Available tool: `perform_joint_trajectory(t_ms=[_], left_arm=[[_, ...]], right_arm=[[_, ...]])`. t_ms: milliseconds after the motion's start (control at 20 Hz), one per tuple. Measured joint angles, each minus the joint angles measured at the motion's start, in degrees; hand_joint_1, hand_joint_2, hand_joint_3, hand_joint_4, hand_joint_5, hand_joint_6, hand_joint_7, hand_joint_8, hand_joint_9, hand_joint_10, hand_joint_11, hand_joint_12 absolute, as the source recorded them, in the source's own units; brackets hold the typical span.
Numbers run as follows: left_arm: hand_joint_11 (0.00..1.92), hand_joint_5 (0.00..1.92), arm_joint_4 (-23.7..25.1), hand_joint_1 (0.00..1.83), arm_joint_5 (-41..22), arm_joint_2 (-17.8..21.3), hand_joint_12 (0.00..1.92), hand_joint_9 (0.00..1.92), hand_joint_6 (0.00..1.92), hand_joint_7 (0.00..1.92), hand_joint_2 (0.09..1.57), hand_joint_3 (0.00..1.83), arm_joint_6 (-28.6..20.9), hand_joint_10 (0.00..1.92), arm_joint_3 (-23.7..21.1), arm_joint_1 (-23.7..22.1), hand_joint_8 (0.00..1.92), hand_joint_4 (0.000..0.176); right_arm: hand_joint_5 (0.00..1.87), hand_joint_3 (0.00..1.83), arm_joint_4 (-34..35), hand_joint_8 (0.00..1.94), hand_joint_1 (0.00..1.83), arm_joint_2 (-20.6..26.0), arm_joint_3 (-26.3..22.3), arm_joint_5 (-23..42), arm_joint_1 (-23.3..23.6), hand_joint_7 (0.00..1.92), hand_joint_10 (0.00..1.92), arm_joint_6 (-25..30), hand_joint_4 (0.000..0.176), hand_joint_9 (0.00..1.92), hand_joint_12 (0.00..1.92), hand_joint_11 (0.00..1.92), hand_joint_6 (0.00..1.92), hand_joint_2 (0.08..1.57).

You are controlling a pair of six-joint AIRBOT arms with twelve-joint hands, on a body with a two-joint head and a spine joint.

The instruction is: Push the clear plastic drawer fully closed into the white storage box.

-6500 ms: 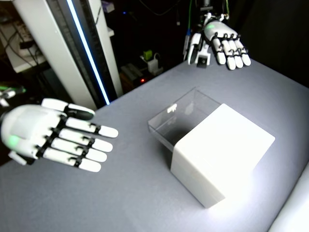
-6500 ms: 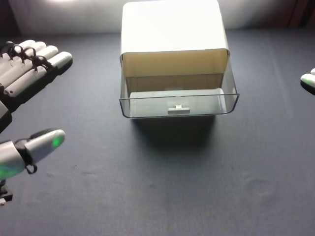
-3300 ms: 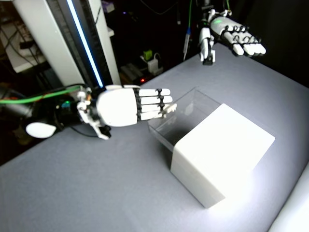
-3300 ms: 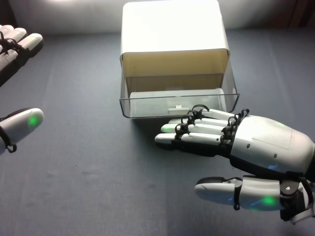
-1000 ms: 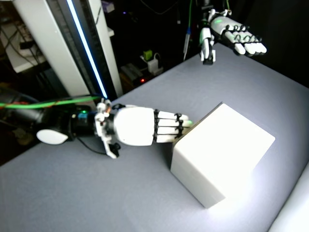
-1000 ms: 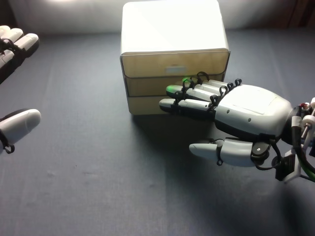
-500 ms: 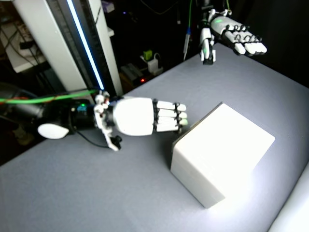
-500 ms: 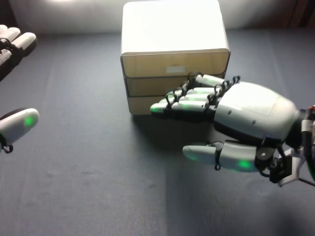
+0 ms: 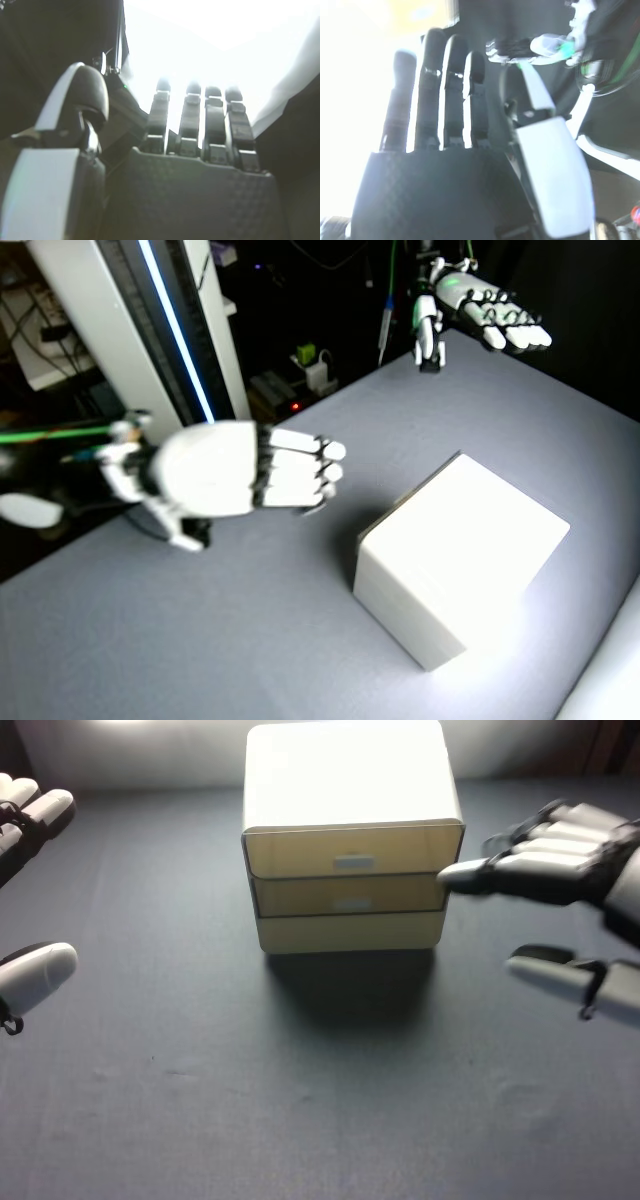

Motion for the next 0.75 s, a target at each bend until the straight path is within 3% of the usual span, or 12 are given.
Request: perform_joint_trajectory(t_ms=[100,150,200,250,300,350,400,450,600,650,700,750], left_arm=[[0.00,0.00,-0.1,0.07,0.0,0.0,0.00,0.00,0.00,0.00,1.38,0.00,0.0,0.00,0.0,0.0,0.00,0.099],[0.00,0.00,-0.1,0.07,0.0,0.0,0.00,0.00,0.00,0.00,1.38,0.00,0.0,0.00,0.0,0.0,0.00,0.101],[0.00,0.00,-0.2,0.08,-0.1,0.0,0.00,0.00,0.00,0.00,1.38,0.00,-0.1,0.00,0.0,0.0,0.00,0.088],[0.00,0.00,-0.3,0.06,-0.1,0.0,0.00,0.00,0.00,0.00,1.38,0.00,-0.1,0.00,0.0,0.0,0.00,0.071],[0.00,0.00,-0.3,0.07,-0.2,0.0,0.00,0.00,0.00,0.00,1.38,0.00,-0.1,0.00,0.0,0.0,0.00,0.057],[0.00,0.00,-0.3,0.09,-0.2,0.0,0.00,0.00,0.00,0.00,1.38,0.00,-0.2,0.00,0.0,0.0,0.00,0.055],[0.00,0.00,-0.3,0.07,-0.2,0.0,0.00,0.00,0.00,0.00,1.37,0.00,-0.2,0.00,0.0,0.0,0.00,0.069],[0.00,0.00,-0.3,0.04,-0.2,0.0,0.00,0.00,0.00,0.00,1.37,0.00,-0.2,0.00,0.0,0.0,0.00,0.074],[0.00,0.00,-0.7,0.00,-0.3,0.0,0.00,0.00,0.00,0.00,1.32,0.00,-0.2,0.00,0.0,0.0,0.00,0.150],[0.00,0.00,-0.8,0.00,-0.1,0.0,0.00,0.00,0.00,0.00,1.32,0.00,-0.2,0.00,0.1,-0.3,0.00,0.155],[0.00,0.00,-0.8,0.00,-0.3,0.0,0.00,0.00,0.00,0.00,1.29,0.00,-0.2,0.00,0.1,-0.4,0.00,0.172],[0.00,0.00,-0.7,0.00,-0.3,0.0,0.00,0.00,0.00,0.00,1.23,0.00,-0.2,0.00,0.1,-0.4,0.00,0.175]], right_arm=[[0.48,0.01,2.6,0.01,0.47,2.1,-1.3,3.8,-2.6,0.55,0.20,-2.1,0.000,0.40,1.35,0.01,0.00,1.38],[0.42,0.01,3.5,0.00,0.46,2.8,-1.7,4.7,-3.4,0.36,0.12,-3.1,0.014,0.31,1.10,0.00,0.01,1.39],[0.36,0.01,5.2,0.01,0.43,3.6,-2.3,5.7,-4.5,0.26,0.04,-4.1,0.000,0.18,0.68,0.00,0.01,1.41],[0.29,0.00,7.3,0.00,0.39,4.4,-2.8,6.6,-5.6,0.22,0.01,-4.8,0.044,0.13,0.50,0.00,0.01,1.42],[0.24,0.01,9.6,0.00,0.36,5.4,-3.1,8.3,-7.2,0.17,0.01,-5.7,0.052,0.08,0.34,0.00,0.00,1.43],[0.08,0.01,11.3,0.00,0.23,6.2,-3.2,9.6,-8.5,0.03,0.00,-5.8,0.021,0.02,0.07,0.00,0.02,1.45],[0.03,0.01,12.8,0.00,0.22,7.2,-3.3,10.6,-10.0,0.01,0.00,-6.2,0.015,0.00,0.01,0.00,0.01,1.47],[0.00,0.01,14.0,0.00,0.17,7.6,-3.7,11.3,-10.8,0.00,0.00,-6.5,0.034,0.00,0.00,0.00,0.00,1.47],[0.00,0.00,17.4,0.00,0.08,9.3,-4.8,15.4,-14.9,0.00,0.00,-7.5,0.046,0.00,0.00,0.00,0.00,1.37],[0.00,0.00,18.9,0.00,0.08,9.6,-5.2,16.8,-16.9,0.00,0.00,-7.6,0.066,0.00,0.00,0.00,0.00,1.33],[0.00,0.00,19.9,0.00,0.09,10.0,-5.4,17.8,-18.3,0.00,0.00,-7.6,0.060,0.00,0.00,0.00,0.00,1.32],[0.00,0.00,21.2,0.00,0.06,10.5,-5.6,19.2,-20.0,0.00,0.00,-7.6,0.052,0.00,0.00,0.00,0.00,1.30]])
